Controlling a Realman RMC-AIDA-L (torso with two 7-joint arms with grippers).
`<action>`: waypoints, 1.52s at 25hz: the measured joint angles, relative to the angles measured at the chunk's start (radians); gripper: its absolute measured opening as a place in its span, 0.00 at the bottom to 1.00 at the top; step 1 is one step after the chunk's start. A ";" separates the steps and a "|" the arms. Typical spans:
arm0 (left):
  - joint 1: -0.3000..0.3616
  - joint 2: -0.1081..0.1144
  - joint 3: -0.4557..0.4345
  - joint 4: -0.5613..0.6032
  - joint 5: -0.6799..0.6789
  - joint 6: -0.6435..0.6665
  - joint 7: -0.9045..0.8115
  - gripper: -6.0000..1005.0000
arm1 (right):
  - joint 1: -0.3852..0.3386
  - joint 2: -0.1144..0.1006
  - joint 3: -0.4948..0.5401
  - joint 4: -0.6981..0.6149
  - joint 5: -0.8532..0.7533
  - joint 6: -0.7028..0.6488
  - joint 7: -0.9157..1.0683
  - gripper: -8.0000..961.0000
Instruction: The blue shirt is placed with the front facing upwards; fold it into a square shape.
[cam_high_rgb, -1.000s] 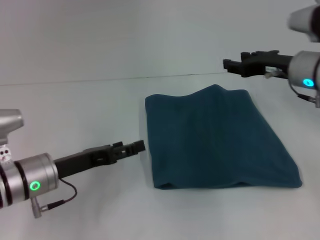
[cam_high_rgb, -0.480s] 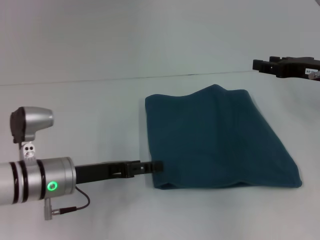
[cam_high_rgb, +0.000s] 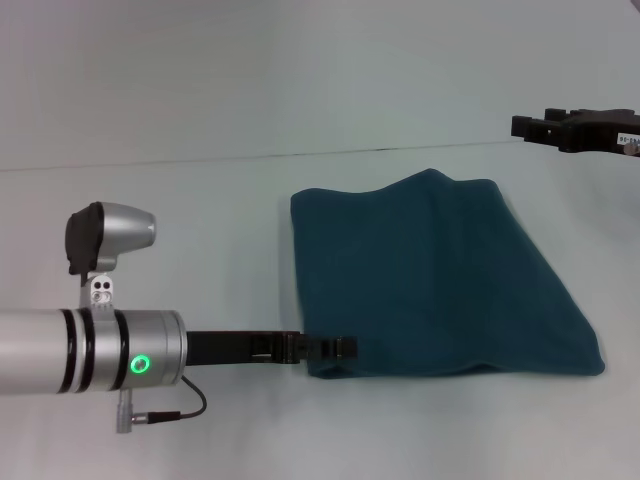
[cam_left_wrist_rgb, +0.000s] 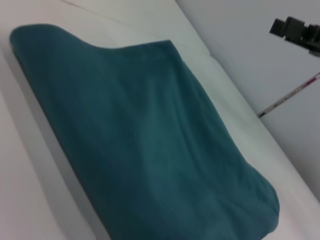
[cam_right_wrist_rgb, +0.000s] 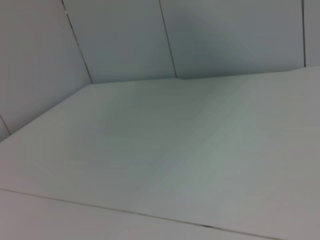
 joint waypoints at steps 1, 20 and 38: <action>-0.003 0.000 0.007 -0.002 0.000 -0.005 -0.003 0.93 | 0.000 0.000 0.000 0.000 0.000 0.000 0.000 0.64; -0.015 -0.002 0.054 -0.013 0.023 -0.083 -0.022 0.92 | 0.002 -0.001 0.000 -0.001 0.001 -0.001 -0.001 0.64; -0.033 -0.008 0.091 -0.017 0.015 -0.113 -0.021 0.92 | 0.006 0.003 -0.004 -0.001 0.001 0.006 -0.004 0.64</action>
